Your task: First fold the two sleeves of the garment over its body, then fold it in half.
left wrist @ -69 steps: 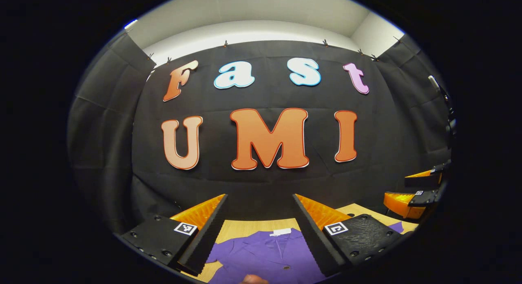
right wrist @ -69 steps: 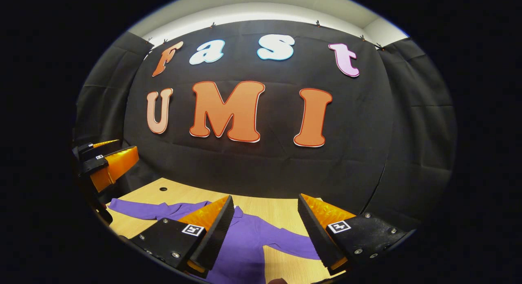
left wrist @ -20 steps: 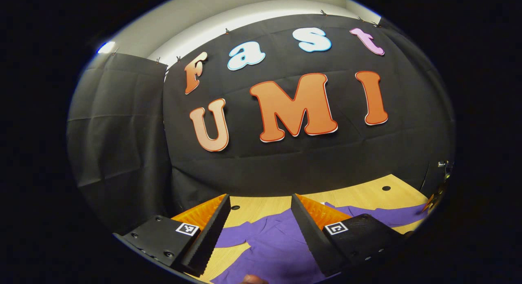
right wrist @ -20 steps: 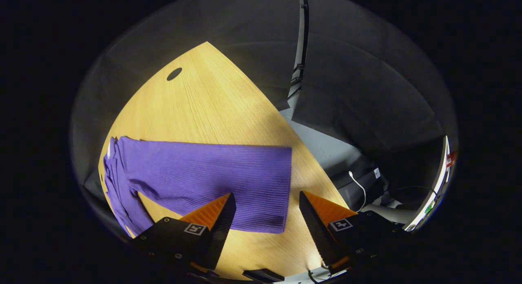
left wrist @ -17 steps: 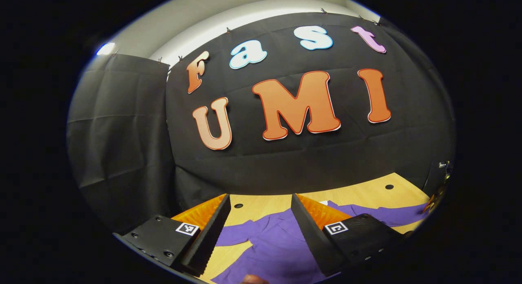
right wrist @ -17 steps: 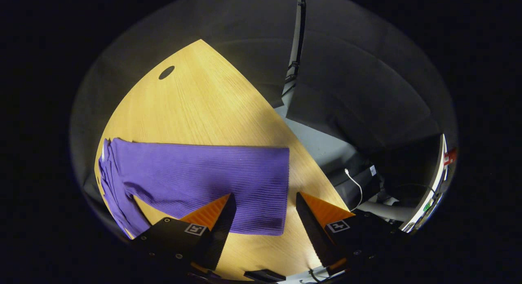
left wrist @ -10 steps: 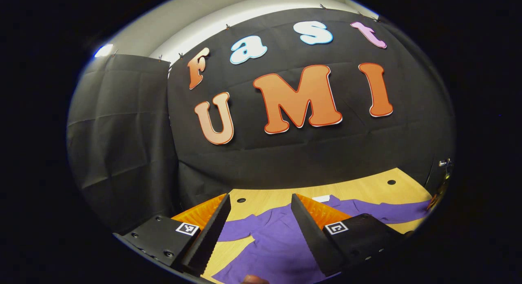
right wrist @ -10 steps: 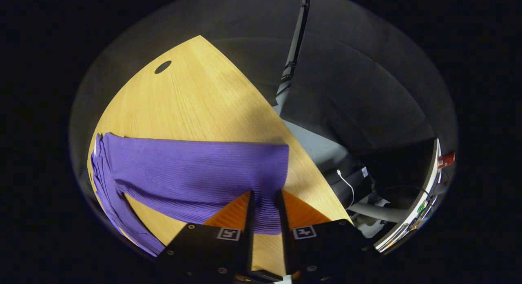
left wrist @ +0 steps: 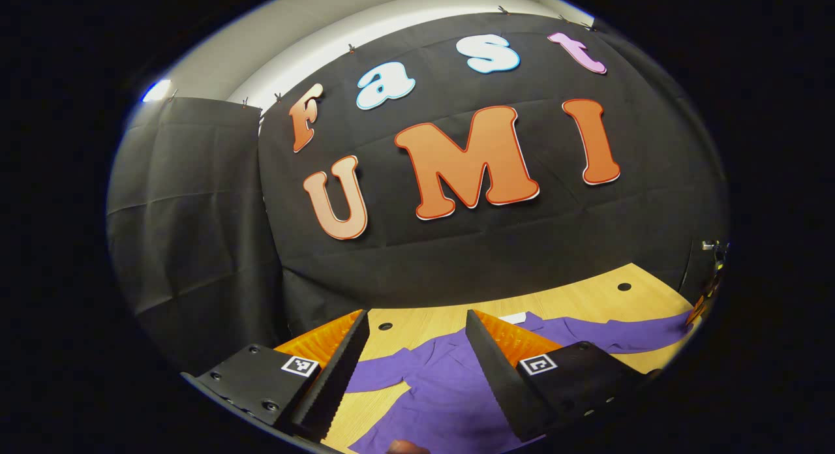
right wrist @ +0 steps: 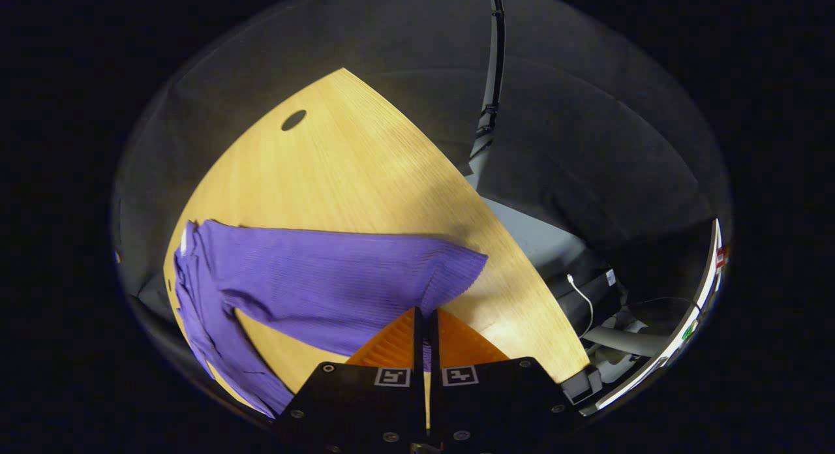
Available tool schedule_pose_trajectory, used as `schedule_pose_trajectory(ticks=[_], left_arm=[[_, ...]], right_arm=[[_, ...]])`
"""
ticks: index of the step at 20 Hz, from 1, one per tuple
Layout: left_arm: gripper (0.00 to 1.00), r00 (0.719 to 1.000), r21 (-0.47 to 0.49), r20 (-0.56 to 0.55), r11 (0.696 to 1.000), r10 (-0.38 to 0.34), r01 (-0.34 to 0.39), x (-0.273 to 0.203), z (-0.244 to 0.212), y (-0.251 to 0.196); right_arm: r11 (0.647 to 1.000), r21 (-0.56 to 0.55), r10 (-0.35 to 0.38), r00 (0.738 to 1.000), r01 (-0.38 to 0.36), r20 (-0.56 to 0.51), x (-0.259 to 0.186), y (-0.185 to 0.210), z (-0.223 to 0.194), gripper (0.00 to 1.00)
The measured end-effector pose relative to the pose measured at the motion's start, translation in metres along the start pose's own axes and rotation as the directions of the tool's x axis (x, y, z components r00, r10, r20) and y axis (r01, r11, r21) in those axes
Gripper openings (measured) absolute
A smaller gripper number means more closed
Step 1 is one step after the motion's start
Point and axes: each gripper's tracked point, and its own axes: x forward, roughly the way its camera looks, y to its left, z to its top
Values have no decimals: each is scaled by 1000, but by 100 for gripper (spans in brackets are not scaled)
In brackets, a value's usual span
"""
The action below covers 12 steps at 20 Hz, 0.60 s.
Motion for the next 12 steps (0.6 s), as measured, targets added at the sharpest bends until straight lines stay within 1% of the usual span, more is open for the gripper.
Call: schedule_pose_trajectory(ticks=[2,4,5,6,7,11,12], left_arm=[[97,1000,-7,-4,1000,-17,17,3,-6,0],[96,999,-17,3,999,-33,33,7,-6,7],[97,999,-23,13,999,-40,41,8,-6,11],[98,999,-29,27,999,-41,42,11,-4,18],[96,998,-37,33,998,-48,49,14,-5,23],[97,995,-68,45,994,-88,91,28,-12,47],[96,995,-74,49,993,-92,95,31,-13,54]], right_arm=[[1000,-15,28,999,-28,23,-22,14,-1,3],[999,-22,39,998,-38,48,-43,25,-4,3],[999,-24,43,997,-42,62,-52,31,-5,4],[999,-23,42,996,-40,77,-61,35,-6,3],[999,-21,39,995,-38,90,-71,38,-9,3],[999,-9,34,989,-33,143,-107,61,-17,3],[999,-8,34,987,-33,156,-115,68,-18,3]])
